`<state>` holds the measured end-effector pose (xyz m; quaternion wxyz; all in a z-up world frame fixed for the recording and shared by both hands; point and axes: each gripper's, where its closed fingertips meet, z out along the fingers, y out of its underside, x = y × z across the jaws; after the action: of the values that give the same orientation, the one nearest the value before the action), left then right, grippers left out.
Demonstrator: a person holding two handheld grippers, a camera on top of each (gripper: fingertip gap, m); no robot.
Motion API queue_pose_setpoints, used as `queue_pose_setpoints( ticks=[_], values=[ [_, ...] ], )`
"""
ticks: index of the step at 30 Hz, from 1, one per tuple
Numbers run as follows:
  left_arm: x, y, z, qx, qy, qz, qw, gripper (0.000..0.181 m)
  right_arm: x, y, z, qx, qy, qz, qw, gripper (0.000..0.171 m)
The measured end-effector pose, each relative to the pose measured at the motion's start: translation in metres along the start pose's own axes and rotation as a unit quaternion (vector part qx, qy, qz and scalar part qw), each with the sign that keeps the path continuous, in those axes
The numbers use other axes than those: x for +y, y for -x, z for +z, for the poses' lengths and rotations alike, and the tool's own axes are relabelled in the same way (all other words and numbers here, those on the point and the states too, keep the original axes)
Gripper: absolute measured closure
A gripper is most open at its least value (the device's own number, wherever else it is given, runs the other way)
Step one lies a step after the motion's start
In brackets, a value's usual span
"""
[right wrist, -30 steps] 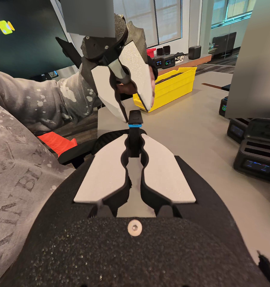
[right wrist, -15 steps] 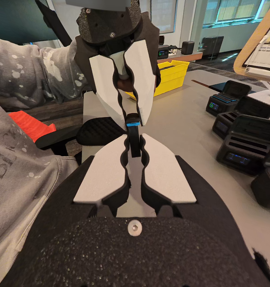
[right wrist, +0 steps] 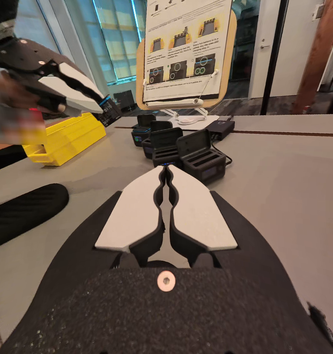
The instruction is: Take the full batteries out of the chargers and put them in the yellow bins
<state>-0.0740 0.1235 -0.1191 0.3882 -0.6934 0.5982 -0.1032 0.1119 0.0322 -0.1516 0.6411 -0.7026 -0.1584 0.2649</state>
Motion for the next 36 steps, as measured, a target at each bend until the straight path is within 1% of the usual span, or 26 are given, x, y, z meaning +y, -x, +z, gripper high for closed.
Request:
queue_pose_setpoints(
  ticks=[2,5,10,15,21,23,25,28,33,36],
  values=[
    [0.009,0.02,0.013,0.007,0.032,0.039,0.999,0.166,0.001,0.002,0.0,-0.005,-0.002,-0.005,1.0,0.171],
    [0.02,0.038,0.039,0.052,0.069,0.076,0.993,0.166,0.002,0.005,0.0,-0.011,-0.01,-0.025,1.0,0.171],
    [0.034,0.06,0.076,0.104,0.113,0.086,0.984,0.166,0.006,0.01,-0.003,-0.017,-0.012,-0.051,0.998,0.171],
    [0.046,0.067,0.1,0.122,0.122,0.079,0.982,0.166,0.01,0.014,-0.001,-0.019,-0.005,-0.073,0.997,0.171],
    [0.046,0.066,0.107,0.135,0.12,0.076,0.981,0.165,0.009,0.012,-0.001,-0.028,-0.007,-0.048,0.998,0.171],
    [0.048,0.071,0.108,0.125,0.127,0.082,0.98,0.166,0.008,0.011,-0.001,-0.029,-0.009,-0.04,0.999,0.171],
    [0.049,0.07,0.106,0.136,0.134,0.075,0.979,0.166,0.008,0.01,-0.002,-0.03,-0.011,-0.036,0.999,0.171],
    [0.052,0.073,0.105,0.134,0.141,0.084,0.977,0.166,0.008,0.01,-0.001,-0.032,-0.01,-0.032,0.999,0.171],
    [0.059,0.067,0.102,0.16,0.159,0.079,0.971,0.166,0.008,0.011,-0.001,-0.034,-0.01,-0.034,0.999,0.171],
    [0.062,0.065,0.106,0.161,0.166,0.076,0.97,0.166,0.008,0.011,-0.002,-0.034,-0.011,-0.035,0.999,0.171]
  ],
)
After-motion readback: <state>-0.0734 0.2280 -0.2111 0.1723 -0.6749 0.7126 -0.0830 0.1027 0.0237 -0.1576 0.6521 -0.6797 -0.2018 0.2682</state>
